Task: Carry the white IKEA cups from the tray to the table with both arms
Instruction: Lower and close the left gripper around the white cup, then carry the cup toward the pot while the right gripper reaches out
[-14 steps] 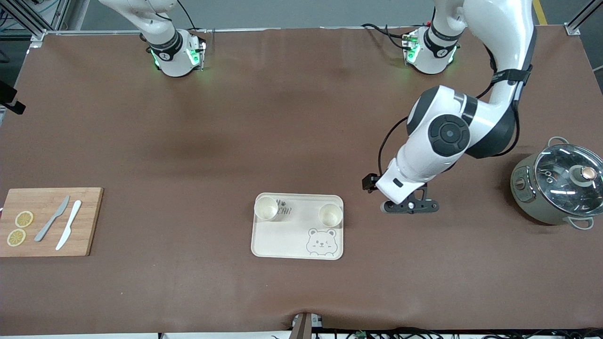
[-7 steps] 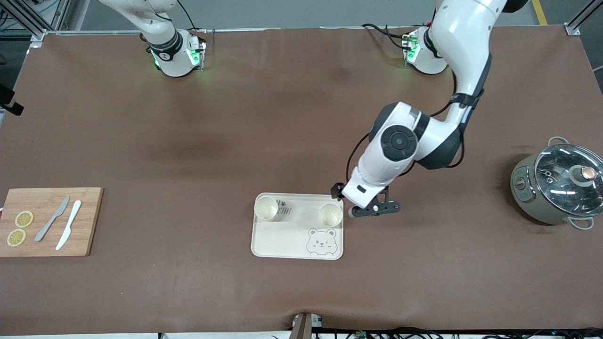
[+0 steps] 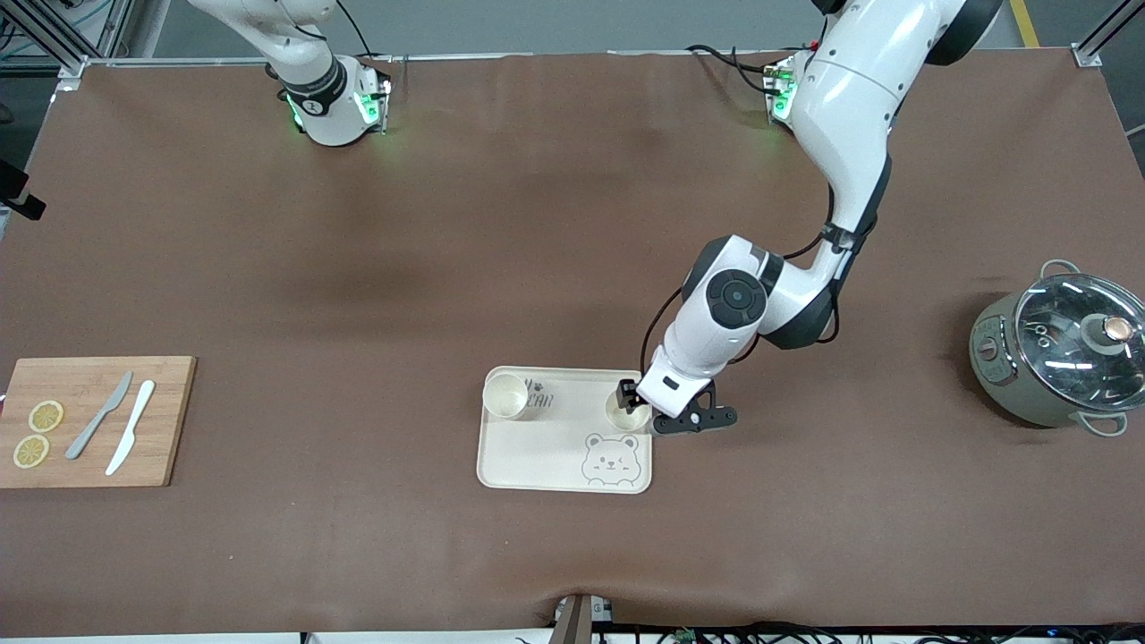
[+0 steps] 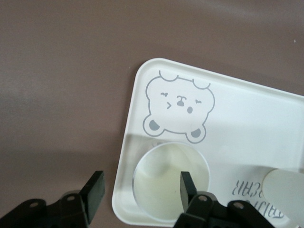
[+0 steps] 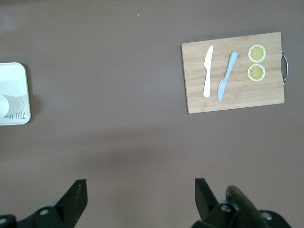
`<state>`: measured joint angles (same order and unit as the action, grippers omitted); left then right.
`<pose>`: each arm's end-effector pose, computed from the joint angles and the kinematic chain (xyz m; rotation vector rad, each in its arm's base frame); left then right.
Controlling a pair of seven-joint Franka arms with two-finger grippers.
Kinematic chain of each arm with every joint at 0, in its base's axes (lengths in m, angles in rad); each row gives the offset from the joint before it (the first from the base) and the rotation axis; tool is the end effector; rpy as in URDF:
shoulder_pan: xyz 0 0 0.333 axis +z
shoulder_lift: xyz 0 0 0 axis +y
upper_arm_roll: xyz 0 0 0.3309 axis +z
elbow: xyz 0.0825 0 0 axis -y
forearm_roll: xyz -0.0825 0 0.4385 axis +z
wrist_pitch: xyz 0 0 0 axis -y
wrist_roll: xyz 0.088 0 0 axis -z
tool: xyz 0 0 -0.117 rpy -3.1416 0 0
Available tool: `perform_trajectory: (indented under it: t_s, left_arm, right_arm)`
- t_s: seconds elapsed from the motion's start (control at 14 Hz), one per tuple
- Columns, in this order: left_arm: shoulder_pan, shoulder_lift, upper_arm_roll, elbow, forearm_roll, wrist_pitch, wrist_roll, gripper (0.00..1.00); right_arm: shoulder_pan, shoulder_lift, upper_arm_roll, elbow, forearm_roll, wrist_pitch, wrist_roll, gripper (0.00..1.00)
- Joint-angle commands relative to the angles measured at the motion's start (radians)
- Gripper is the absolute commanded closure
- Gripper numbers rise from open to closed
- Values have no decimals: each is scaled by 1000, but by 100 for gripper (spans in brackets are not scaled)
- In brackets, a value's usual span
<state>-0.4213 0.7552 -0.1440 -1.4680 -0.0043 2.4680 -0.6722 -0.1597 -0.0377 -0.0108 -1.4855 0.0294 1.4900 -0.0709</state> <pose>0.6862 -0.4107 0.2292 2.8999 0.2341 0.2182 0.5800 -0.0963 0.6893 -3.1128 0.1505 -0.0709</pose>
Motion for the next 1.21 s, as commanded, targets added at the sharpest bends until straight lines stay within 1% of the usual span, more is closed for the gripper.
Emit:
perform_trajectory:
  t_s: [0.0, 0.07, 0.14, 0.29, 0.36, 0.43, 0.79, 0.86, 1.0, 1.14]
  left_arm:
    - [-7, 19, 4, 18, -10, 17, -6, 33]
    - [-11, 19, 4, 17, -9, 17, -4, 41]
    - [-11, 20, 4, 11, -8, 17, -4, 52]
    - [-13, 27, 4, 8, -9, 17, -6, 83]
    - [-20, 32, 4, 8, -9, 17, -6, 96]
    - [-25, 33, 4, 8, -11, 17, -18, 100]
    - [-19, 9, 12, 9, -3, 3, -35, 100]
    - [-11, -14, 12, 9, -2, -29, -33, 100]
    - [4, -92, 15, 11, -2, -131, -30, 100]
    - [45, -172, 12, 9, 0, -237, -26, 100]
  right_arm:
    - [-23, 9, 14, 11, 20, -7, -3, 0]
    - [-23, 10, 14, 11, 20, -8, -3, 0]
    - [-23, 9, 14, 11, 20, -8, -3, 0]
    - [-23, 10, 14, 11, 20, -8, -3, 0]
    - [-21, 12, 14, 10, 20, -8, -1, 0]
    - [-18, 22, 14, 10, 21, -5, -3, 0]
    - [-14, 42, 14, 13, 21, -1, -3, 0]
    - [-9, 56, 15, 13, 27, 7, -3, 0]
    - [-3, 114, 20, 16, 32, 9, -6, 0]
    - [3, 142, 21, 14, 49, 59, -3, 0]
